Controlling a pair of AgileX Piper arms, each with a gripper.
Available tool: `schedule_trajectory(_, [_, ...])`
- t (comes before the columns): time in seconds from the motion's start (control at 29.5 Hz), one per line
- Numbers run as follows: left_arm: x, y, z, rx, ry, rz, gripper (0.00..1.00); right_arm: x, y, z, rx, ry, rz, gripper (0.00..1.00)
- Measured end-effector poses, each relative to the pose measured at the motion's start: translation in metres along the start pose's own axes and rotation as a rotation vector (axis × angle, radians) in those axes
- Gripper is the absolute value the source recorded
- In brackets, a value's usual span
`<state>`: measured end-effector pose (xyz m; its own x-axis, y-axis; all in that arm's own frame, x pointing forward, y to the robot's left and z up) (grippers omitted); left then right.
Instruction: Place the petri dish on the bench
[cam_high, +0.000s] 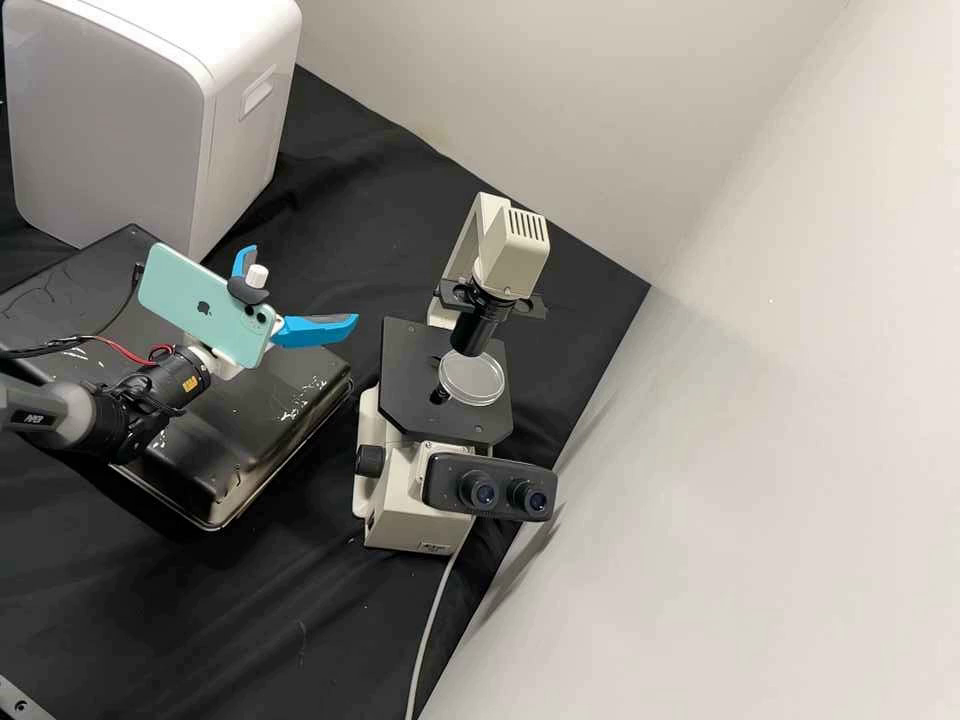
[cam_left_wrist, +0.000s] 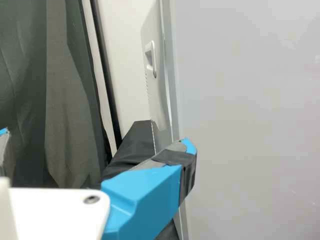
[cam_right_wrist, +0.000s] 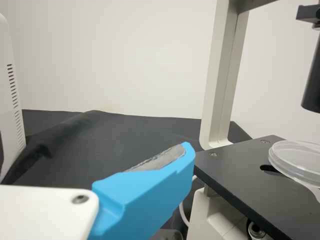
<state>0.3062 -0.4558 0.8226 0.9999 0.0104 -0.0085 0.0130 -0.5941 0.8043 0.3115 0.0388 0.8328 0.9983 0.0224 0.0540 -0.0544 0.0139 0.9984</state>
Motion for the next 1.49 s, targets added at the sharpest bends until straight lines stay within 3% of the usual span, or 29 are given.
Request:
schedule_trajectory(0.37, [0.0,0.0,0.0,0.0,0.0,0.0,1.0,0.0,0.0,0.0,0.0,0.0,0.0,1.0])
schedule_trajectory(0.51, [-0.005,-0.0045,0.0,0.001,-0.007,-0.006,1.0,0.0,0.0,0.0,0.0,0.0,0.0,1.0])
schedule_trajectory(0.68, [-0.028,-0.0092,0.015,-0.007,-0.06,-0.029,1.0,0.0,0.0,0.0,0.0,0.0,0.0,1.0])
schedule_trajectory(0.85, [-0.053,-0.0135,0.036,-0.02,-0.133,-0.015,1.0,0.0,0.0,0.0,0.0,0.0,0.0,1.0])
schedule_trajectory(0.95, [-0.069,-0.0171,0.05,-0.005,-0.173,-0.001,1.0,0.0,0.0,0.0,0.0,0.0,0.0,1.0])
schedule_trajectory(1.08, [-0.085,-0.0228,0.061,0.008,-0.211,-0.002,1.0,0.0,0.0,0.0,0.0,0.0,0.0,1.0])
schedule_trajectory(1.25, [-0.105,-0.0322,0.073,-0.005,-0.25,-0.018,1.0,0.0,0.0,0.0,0.0,0.0,0.0,1.0])
schedule_trajectory(1.39, [-0.117,-0.0367,0.081,-0.001,-0.275,-0.009,1.0,0.0,0.0,0.0,0.0,0.0,0.0,1.0])
schedule_trajectory(1.49, [-0.129,-0.0423,0.085,0.004,-0.298,-0.032,1.0,0.0,0.0,0.0,0.0,0.0,0.0,1.0])
